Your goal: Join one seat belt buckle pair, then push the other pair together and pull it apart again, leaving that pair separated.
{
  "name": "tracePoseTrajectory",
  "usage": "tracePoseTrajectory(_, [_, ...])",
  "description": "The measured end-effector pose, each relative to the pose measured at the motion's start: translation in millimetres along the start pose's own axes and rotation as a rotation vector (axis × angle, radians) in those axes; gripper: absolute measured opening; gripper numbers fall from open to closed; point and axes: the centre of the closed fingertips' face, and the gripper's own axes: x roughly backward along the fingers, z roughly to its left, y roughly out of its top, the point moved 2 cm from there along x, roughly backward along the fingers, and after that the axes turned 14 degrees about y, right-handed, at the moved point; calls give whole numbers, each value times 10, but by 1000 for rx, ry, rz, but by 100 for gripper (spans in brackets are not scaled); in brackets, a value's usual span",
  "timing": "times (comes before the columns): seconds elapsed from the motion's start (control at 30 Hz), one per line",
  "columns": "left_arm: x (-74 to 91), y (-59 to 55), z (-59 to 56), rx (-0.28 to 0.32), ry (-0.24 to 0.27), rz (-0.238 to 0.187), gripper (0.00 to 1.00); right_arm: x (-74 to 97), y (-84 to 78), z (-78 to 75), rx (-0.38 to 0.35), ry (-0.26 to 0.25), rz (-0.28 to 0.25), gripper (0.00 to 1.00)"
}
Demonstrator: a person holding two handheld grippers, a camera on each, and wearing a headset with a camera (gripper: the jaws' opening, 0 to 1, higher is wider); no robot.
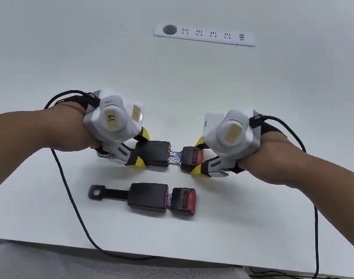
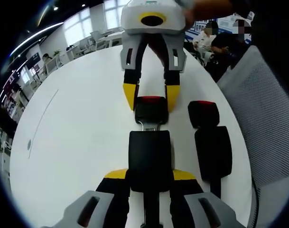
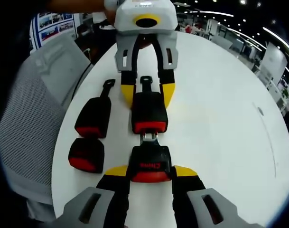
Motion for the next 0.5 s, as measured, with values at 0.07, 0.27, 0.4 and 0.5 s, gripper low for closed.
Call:
tracePoseTrajectory(0.07, [2,-1,-1,0,1,-7,32,-9,-5,-1,-9,4,-4,31])
tracePoseTrajectory(0.27, [1,8,-2,2,-3,-17,31,-16,9,9,2,0,-5,30])
tracePoseTrajectory(0.4, [-1,12,-6,1,-3,-19,31,-23,20,-1,1,-2,0,29])
tracePoseTrajectory(0.5, [0,12,-3,2,-4,-16,31,-38,39,2,4,1,3,29])
